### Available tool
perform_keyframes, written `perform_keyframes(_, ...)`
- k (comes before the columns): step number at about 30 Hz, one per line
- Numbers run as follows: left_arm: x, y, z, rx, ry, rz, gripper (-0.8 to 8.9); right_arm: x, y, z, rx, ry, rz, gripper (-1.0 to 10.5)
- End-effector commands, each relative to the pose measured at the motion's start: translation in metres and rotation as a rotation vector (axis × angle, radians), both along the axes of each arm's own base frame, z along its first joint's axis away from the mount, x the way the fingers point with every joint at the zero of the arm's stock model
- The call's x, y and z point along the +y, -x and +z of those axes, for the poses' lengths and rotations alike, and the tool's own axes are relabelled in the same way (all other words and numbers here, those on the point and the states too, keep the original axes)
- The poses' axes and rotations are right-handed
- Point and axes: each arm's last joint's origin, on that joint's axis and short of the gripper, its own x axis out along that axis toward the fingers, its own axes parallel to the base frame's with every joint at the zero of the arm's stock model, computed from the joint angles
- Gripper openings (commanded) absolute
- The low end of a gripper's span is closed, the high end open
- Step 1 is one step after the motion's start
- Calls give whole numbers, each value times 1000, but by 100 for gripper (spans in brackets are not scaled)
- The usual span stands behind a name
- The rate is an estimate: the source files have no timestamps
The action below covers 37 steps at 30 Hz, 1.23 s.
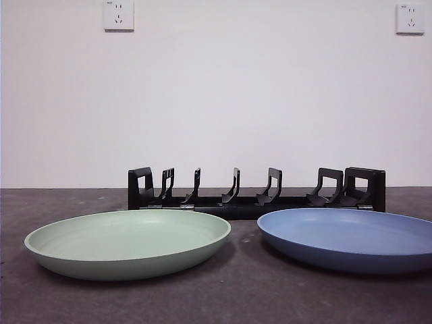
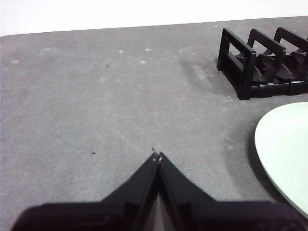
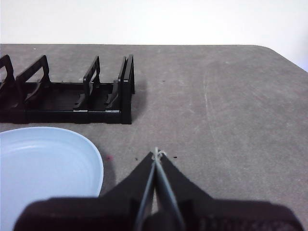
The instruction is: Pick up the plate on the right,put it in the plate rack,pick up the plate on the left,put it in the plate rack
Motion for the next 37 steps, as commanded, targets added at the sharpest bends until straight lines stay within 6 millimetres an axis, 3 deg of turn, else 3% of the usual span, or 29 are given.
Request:
perform_keyframes(1, 0, 0, -3, 4, 11, 2, -3, 0, 0, -3, 4, -2, 6, 1)
perform_keyframes(11, -1, 0, -1, 3, 91, -32, -6, 0, 0, 0, -13, -127, -9, -9)
perform_keyframes(15, -2, 1, 9, -19, 154, -58, -6, 0, 1, 11, -48, -208, -10, -9)
perform_keyframes(24, -6, 0, 66, -83, 247, -158, -6, 1, 7, 69, -136, -286, 39, -11)
perform_keyframes(31, -10, -8, 119, -76, 253, -276, -6, 5, 2, 131, -39, -273, 139, -11)
perform_keyframes(37, -11, -10, 159, -23, 182, -345, -6, 8, -6, 188, 88, -164, 227, -11)
